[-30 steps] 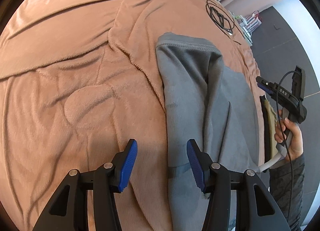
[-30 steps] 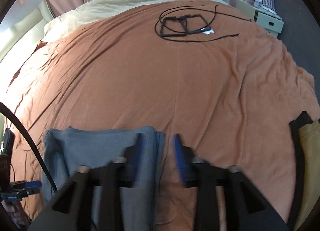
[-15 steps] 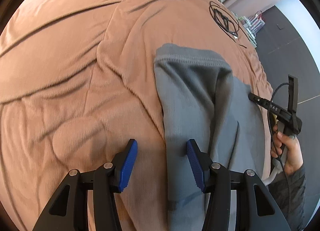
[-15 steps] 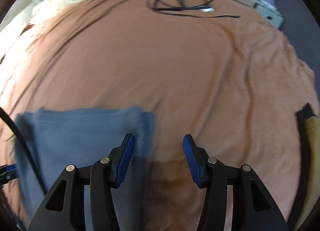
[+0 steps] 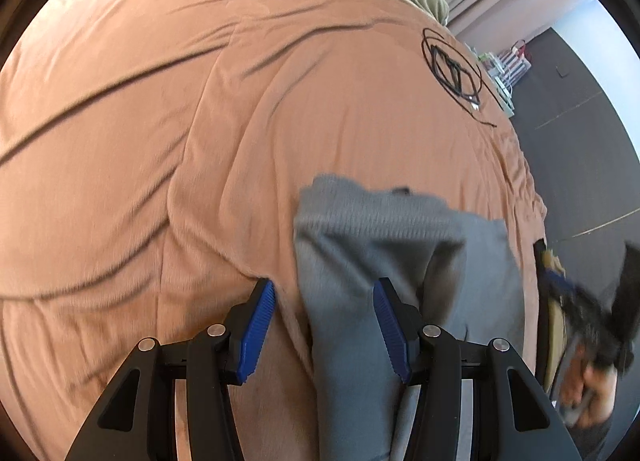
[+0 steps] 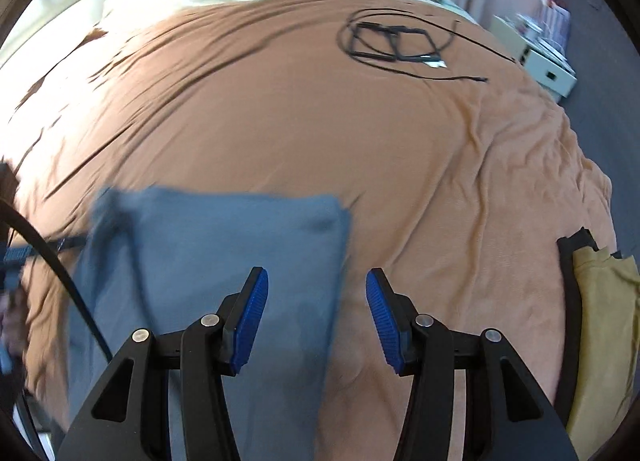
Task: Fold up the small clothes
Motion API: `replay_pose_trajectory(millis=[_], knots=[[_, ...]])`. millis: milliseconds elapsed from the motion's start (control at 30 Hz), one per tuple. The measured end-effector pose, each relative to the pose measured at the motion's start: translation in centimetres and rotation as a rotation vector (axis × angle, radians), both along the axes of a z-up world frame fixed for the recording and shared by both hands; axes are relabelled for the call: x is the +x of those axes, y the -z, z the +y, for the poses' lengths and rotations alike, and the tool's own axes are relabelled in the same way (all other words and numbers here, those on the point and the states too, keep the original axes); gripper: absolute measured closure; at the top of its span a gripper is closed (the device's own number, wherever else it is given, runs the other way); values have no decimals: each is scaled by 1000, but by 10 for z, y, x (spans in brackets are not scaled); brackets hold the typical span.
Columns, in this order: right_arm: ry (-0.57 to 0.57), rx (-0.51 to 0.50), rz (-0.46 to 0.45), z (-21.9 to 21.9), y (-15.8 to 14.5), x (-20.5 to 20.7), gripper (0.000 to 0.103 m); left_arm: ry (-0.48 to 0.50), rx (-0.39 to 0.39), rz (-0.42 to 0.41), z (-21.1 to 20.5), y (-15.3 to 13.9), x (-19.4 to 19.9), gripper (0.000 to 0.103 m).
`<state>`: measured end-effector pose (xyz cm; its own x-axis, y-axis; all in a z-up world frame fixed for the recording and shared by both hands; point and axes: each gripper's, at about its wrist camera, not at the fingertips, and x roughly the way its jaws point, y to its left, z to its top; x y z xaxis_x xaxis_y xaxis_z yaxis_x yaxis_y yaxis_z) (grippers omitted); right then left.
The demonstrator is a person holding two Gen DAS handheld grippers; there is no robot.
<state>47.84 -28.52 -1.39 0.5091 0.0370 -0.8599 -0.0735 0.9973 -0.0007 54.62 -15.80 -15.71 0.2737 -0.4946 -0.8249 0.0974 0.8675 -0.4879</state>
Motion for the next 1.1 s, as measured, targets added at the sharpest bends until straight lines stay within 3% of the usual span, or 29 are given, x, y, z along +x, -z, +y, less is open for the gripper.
replay_pose_trajectory(millis=[167,333,467,700,1100], knots=[[-30,-4,-6,8,-13,-53,54,-41,8,-27,2,-5,14,50],[-85,12,-9,22,-20,-93,54,-25,75,25,-6,7,25,50],[-141,-8,-12,39,-26,-121,54,-30,57,5,4,2,16,50],[-255,-27,-26,61,-25,-140,54,4,42,-16,21,-10,-10,50],[-483,-81,-10,113,-15,-167,57,23,12,4,42,-6,-62,50]])
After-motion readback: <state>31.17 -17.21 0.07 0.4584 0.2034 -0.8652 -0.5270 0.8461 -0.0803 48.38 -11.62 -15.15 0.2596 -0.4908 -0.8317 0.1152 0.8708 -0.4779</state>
